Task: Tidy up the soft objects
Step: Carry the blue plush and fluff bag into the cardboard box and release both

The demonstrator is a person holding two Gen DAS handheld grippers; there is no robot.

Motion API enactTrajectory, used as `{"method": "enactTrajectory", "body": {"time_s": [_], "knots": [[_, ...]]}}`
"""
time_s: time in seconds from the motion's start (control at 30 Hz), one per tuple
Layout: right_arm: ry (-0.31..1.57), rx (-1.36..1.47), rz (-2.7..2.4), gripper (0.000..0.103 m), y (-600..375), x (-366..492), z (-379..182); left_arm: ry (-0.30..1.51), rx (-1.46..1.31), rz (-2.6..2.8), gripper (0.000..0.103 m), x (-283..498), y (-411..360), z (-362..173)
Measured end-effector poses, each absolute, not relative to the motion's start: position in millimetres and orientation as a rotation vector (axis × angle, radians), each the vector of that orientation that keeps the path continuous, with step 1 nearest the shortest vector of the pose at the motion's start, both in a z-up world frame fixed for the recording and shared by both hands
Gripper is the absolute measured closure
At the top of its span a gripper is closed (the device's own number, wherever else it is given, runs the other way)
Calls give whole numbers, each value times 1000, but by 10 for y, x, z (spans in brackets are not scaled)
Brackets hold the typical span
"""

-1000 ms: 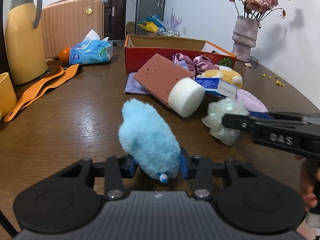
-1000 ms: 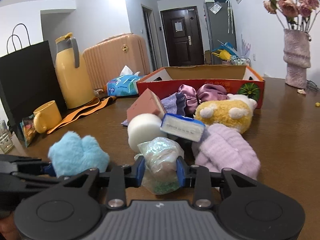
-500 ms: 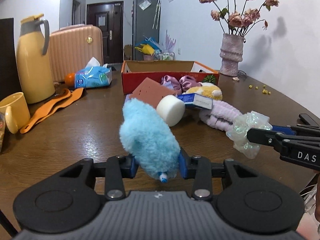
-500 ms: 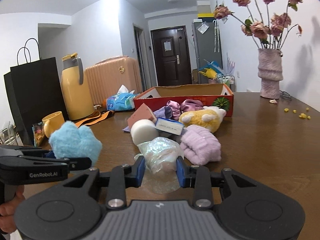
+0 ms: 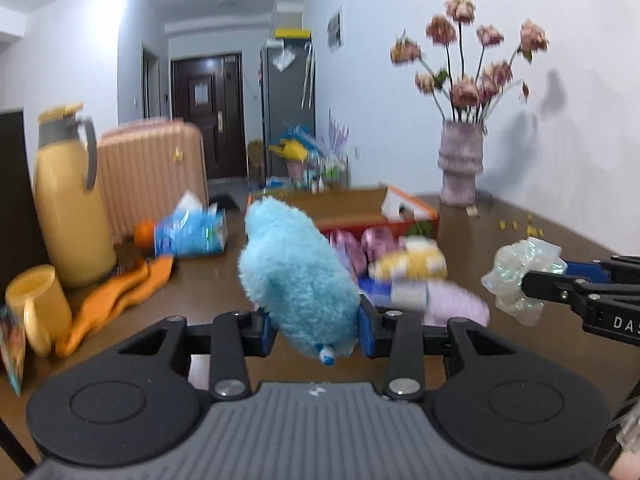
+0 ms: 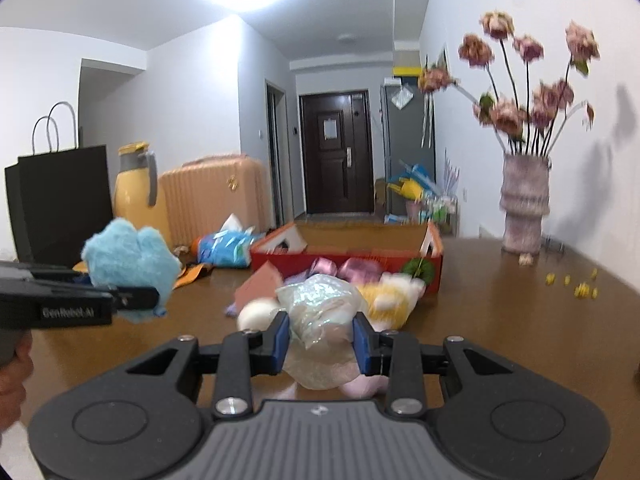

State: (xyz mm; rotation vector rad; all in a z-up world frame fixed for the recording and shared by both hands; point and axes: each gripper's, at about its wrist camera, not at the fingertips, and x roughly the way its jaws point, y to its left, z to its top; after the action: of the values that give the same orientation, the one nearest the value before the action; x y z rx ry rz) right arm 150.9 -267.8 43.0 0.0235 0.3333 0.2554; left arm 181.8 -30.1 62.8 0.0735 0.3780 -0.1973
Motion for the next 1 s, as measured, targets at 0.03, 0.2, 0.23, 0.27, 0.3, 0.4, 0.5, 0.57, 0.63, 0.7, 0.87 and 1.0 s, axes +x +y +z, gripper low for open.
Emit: {"method": "enactTrajectory", "body": {"time_s": [0.03,0.2,0.23,0.27,0.3,0.4,0.5,0.57,0.63,0.7,0.87,1.0], "knots": [[322,13,251,71,-2707,1582,498,368,73,-204,64,1892,-304,691],[274,-18,251,70,-2855,2014,874,291,108,-204,63,2298,-323,1010],[265,-25,248,70,-2881,2119,953,281,104,-204,63,2371,-308,1065],[260,-29,250,70,-2904,2209,1016,272,101,-202,63,2463,-293,1132],[254,-32,253,70,-2926,2308,1079,261,102,-201,63,2567,-286,1207],[235,-52,253,70,-2968,2635,1285,249,103,-229,63,2882,-265,1407],[225,-72,251,70,-3004,2976,1465,239,134,-232,63,3222,-294,1571],[243,-61,268,70,-3042,3202,1569,246,133,-232,63,3447,-292,1668],[266,-49,281,70,-3090,3499,1697,278,106,-245,63,3734,-256,1781],[290,-28,299,70,-3139,3768,1785,304,89,-252,63,4047,-245,1887],[405,8,312,70,-3226,4657,1834,422,69,-250,63,4888,-229,1932],[523,5,270,70,-3225,5352,1621,576,37,-264,63,5551,-255,1687]]}}
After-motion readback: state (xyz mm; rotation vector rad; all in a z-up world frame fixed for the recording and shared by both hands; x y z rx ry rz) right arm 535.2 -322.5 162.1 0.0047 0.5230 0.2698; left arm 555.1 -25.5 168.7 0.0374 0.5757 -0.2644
